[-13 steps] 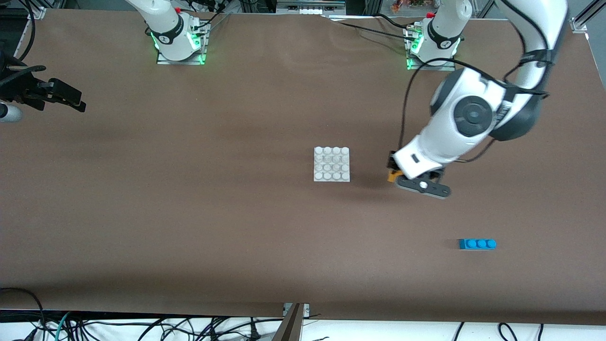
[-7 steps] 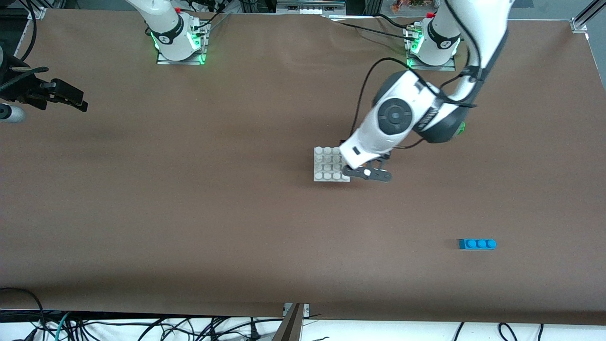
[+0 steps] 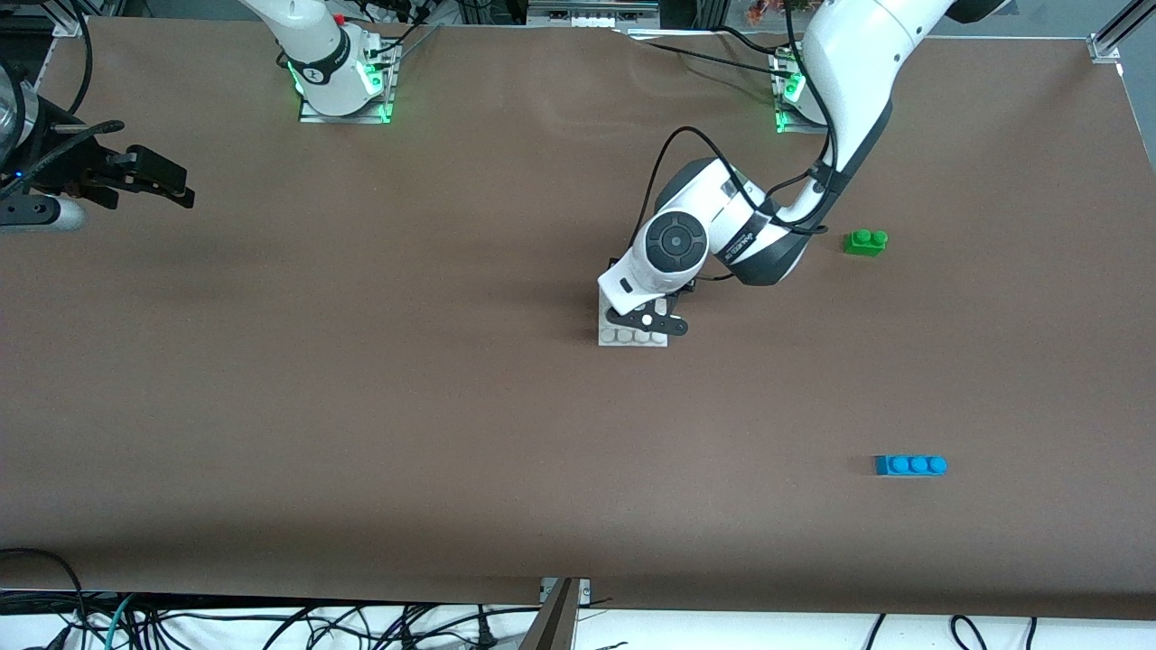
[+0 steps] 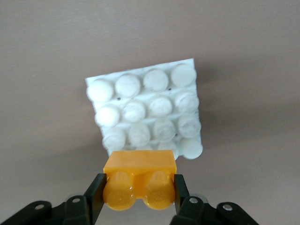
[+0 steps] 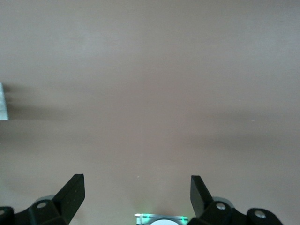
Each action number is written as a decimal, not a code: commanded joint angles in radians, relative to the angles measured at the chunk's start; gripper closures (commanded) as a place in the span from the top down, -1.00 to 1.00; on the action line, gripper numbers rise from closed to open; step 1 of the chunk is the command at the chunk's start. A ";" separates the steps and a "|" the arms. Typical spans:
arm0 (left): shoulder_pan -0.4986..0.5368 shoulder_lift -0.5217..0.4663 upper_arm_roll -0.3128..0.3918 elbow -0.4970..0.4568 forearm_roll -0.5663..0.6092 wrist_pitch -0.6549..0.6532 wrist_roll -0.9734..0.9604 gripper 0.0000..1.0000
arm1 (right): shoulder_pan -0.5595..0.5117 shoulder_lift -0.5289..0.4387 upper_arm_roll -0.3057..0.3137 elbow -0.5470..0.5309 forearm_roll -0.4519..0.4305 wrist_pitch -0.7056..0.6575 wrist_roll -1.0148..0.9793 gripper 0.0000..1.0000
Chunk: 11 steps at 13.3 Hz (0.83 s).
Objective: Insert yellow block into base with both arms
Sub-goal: 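Press the yellow brick down onto the base plate studs with the left gripper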
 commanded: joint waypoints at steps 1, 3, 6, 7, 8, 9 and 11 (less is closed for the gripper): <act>-0.037 0.047 0.019 0.033 0.005 0.050 -0.009 -0.37 | -0.001 -0.014 -0.001 -0.005 0.018 0.034 0.013 1.00; -0.035 0.056 0.019 0.033 0.006 0.057 -0.008 -0.37 | -0.004 -0.017 -0.011 -0.005 0.015 0.033 0.007 1.00; -0.034 0.051 0.021 0.033 0.006 0.049 -0.035 -0.37 | -0.013 0.001 -0.074 -0.008 0.002 0.090 -0.006 1.00; -0.034 0.050 0.024 0.033 0.006 0.047 -0.061 -0.37 | -0.011 0.000 -0.074 -0.007 -0.004 0.096 -0.006 1.00; -0.035 0.050 0.026 0.033 0.006 0.047 -0.086 -0.37 | -0.007 -0.002 -0.071 -0.007 -0.015 0.101 -0.004 1.00; -0.037 0.051 0.026 0.033 0.006 0.047 -0.109 -0.37 | -0.007 0.000 -0.070 -0.007 -0.025 0.113 -0.004 1.00; -0.043 0.051 0.029 0.033 0.006 0.047 -0.112 -0.37 | -0.005 -0.002 -0.068 -0.007 -0.028 0.125 -0.009 1.00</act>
